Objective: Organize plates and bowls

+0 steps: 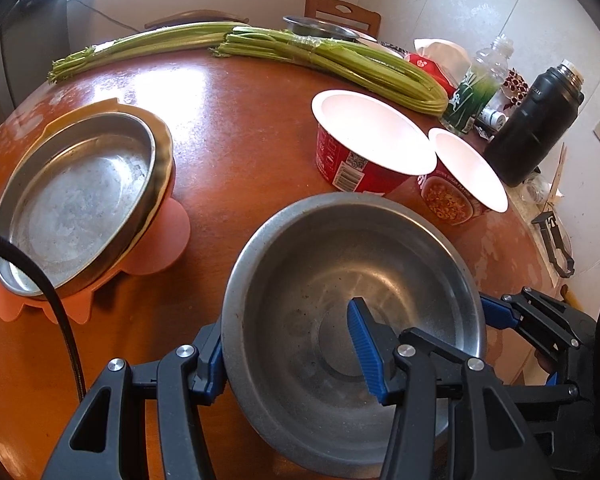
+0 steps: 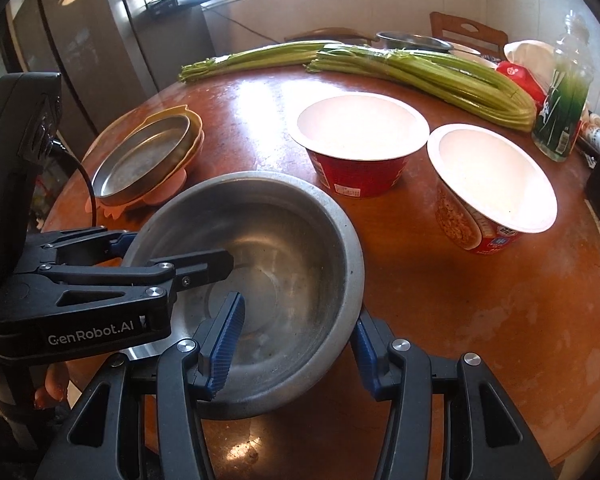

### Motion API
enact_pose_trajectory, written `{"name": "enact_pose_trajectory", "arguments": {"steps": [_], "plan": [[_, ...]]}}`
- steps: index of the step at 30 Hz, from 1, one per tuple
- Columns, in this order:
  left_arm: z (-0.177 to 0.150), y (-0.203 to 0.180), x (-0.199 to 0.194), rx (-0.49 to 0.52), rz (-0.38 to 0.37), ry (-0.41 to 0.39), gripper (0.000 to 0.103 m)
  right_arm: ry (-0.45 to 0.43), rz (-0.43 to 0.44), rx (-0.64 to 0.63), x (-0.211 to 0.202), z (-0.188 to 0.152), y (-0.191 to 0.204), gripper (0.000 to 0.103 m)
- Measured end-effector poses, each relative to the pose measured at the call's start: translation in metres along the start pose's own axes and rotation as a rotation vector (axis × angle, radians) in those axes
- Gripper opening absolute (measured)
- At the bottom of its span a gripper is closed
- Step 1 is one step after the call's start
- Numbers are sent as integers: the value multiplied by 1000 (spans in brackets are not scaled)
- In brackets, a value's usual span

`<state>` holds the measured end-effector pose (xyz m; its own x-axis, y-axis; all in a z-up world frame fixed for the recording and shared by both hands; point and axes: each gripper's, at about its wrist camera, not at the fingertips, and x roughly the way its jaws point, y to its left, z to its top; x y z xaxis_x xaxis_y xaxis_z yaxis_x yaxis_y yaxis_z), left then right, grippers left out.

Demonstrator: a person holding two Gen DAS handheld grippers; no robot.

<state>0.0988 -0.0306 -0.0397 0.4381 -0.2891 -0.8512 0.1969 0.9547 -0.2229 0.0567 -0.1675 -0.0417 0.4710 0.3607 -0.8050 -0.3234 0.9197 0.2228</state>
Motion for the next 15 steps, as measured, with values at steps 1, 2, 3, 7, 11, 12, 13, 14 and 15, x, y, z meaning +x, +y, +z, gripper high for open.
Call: {"name": "enact_pose_trajectory", "arguments": {"steps": [1,2,3,7,11,12,13,14,15], "plan": [[0,0,0,6,2,-1,53,2,1,3,0,0,-1,53],[0,-1,0,7,1,-1,53,3,-1,4,0,0,-1,53],[0,-1,0,11,-2,0,53,3,-5,3,1,0,0,53],[0,1,-1,15,-20,0,53,6,-3,11,-1,1,-1,53],[2,6,-10,10,-20,-22,53,-9,-21,42,-6,4,-10,53],[2,7,-12,8,-18,-27,53,-13,-21,51,-7,5,-12,53],[3,7,-15,9,-14,-35,53,-18,-23,60,-9,6,-14,53],[3,7,-16,9,-11,-38,53,-22,-25,65,-10,6,-15,53],[4,8,-19,9,-9,-45,53,-27,-26,69,-11,7,-16,53]]}}
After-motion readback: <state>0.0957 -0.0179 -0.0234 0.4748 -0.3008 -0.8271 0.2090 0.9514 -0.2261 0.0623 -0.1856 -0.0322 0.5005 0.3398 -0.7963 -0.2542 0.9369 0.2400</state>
